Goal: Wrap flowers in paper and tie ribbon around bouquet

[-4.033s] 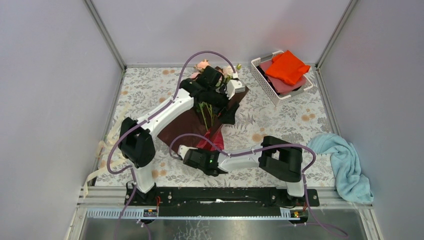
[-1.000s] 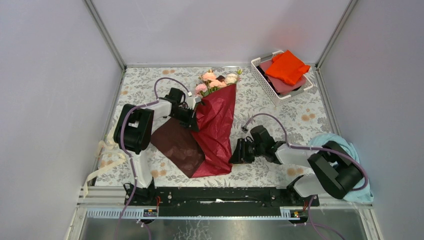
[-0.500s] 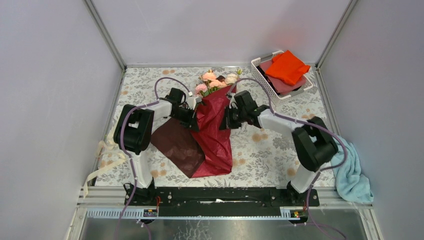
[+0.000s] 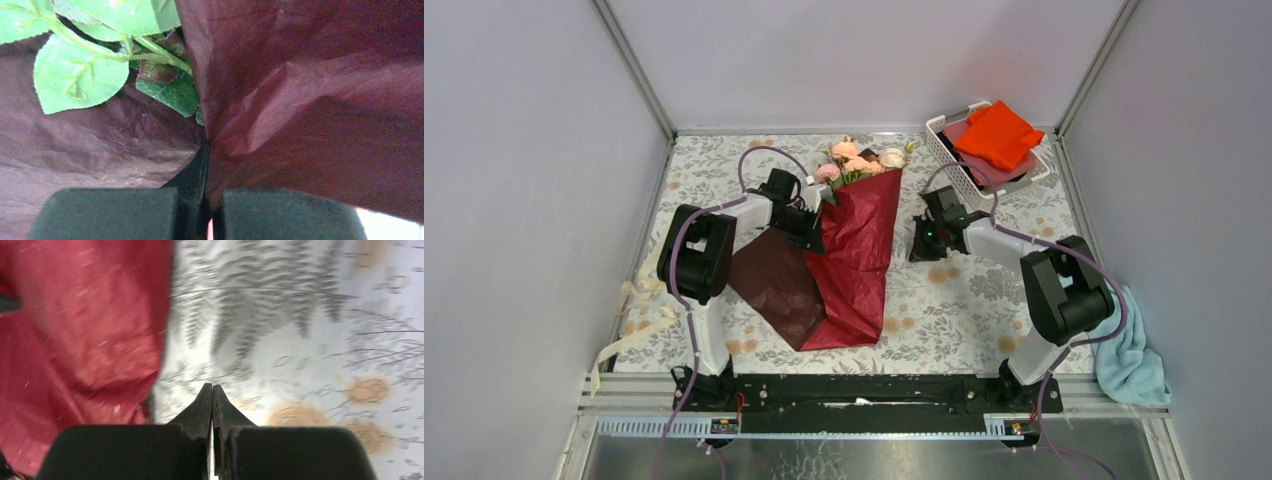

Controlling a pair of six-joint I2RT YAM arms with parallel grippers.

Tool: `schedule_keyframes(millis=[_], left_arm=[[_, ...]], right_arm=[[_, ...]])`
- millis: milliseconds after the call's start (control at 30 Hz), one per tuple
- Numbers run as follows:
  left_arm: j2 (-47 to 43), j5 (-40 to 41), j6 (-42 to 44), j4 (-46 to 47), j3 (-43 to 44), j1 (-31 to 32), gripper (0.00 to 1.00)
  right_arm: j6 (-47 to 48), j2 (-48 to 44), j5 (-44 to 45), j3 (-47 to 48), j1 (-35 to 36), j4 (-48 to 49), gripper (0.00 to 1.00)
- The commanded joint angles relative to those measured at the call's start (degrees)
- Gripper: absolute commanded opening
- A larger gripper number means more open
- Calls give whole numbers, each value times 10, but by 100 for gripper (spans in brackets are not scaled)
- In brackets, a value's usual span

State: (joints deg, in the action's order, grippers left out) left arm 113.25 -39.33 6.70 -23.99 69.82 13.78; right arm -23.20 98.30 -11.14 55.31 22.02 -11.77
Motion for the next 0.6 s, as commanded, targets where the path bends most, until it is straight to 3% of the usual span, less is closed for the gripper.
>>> schedule_keyframes(millis=[0,167,333,433,567], left_arm=[[9,23,11,13,19,-1,8],[9,38,6,14,15,-1,11],[-8,74,1,-1,38,-18,39],[-41,83,-13,-1,70,-63,63],[-80,157,2,-38,124,-99,69]], right_arm=[[40,-60,27,36,107,-9,0],[-19,-29,-158,-8,176,145,0],[-39,1,-121,-73,189,139,0],[-50,3,-100,-105,189,143,0],[-53,-15,-82,-113,190,138,0]])
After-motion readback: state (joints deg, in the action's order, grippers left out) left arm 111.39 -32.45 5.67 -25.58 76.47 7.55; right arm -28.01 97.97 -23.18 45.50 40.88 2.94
